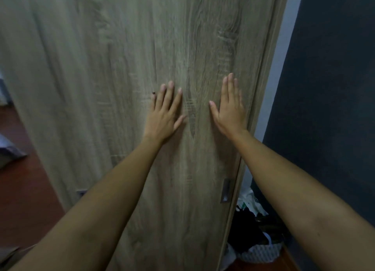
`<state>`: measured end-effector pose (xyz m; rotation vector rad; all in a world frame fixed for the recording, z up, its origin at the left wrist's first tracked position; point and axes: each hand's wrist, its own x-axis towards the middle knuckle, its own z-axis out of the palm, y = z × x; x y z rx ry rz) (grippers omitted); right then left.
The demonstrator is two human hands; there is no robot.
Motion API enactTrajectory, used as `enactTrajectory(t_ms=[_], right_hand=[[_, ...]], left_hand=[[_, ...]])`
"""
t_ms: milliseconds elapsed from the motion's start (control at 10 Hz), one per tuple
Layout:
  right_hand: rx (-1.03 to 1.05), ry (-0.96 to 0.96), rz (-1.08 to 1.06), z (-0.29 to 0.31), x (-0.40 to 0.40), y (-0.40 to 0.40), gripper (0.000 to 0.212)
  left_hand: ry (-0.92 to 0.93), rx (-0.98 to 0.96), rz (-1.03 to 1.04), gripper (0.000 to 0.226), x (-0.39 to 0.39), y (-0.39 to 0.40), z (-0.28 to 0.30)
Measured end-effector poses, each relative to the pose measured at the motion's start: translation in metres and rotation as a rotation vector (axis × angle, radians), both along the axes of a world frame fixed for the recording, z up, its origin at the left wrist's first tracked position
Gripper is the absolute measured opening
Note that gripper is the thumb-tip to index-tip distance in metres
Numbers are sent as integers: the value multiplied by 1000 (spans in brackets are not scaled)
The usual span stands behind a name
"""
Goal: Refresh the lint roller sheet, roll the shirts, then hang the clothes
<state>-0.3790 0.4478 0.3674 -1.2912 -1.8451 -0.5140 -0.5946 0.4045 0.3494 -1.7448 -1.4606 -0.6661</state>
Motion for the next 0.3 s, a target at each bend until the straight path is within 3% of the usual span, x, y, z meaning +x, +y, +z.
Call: enactTrajectory(t_ms=[300], right_hand=[[-300, -72, -19, -42, -22, -78, 74]], left_hand=[[-27, -207, 53, 69, -70, -101, -38]])
